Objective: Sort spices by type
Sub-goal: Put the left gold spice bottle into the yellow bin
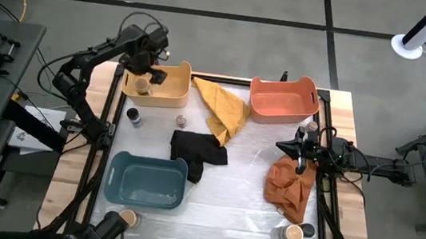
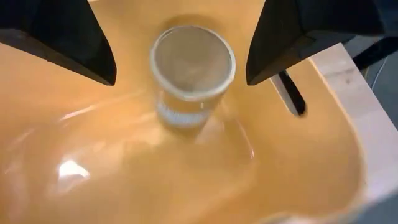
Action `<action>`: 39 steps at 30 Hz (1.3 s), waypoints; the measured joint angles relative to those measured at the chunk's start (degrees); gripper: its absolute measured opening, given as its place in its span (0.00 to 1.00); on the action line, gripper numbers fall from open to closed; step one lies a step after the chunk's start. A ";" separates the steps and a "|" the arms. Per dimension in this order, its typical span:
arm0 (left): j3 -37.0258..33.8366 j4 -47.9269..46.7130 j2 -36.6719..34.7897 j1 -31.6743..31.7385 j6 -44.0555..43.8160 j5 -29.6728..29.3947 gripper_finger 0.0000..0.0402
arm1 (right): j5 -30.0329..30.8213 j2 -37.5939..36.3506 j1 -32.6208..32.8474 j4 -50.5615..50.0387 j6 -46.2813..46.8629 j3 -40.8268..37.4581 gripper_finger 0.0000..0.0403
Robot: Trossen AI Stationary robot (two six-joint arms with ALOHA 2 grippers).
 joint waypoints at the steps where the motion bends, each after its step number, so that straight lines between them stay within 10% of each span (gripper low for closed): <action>1: 1.27 -0.06 0.00 0.02 -0.02 -0.07 0.86 | 0.00 0.00 0.02 0.00 -0.01 0.01 0.01; 13: 10.66 -0.29 -4.83 -9.12 3.75 5.33 0.86 | 0.00 -0.01 0.00 0.00 0.00 0.00 0.01; 28: -23.71 37.82 -33.37 -70.16 -21.82 5.70 0.86 | 0.00 -0.01 0.01 0.00 -0.02 0.01 0.01; 33: -27.03 51.26 -32.02 -85.60 -29.41 -2.11 0.86 | 0.00 0.00 0.00 -0.01 0.00 -0.01 0.01; 39: -22.46 44.99 -22.19 -97.72 -28.44 -10.33 0.86 | 0.00 -0.02 0.01 0.00 0.00 -0.01 0.01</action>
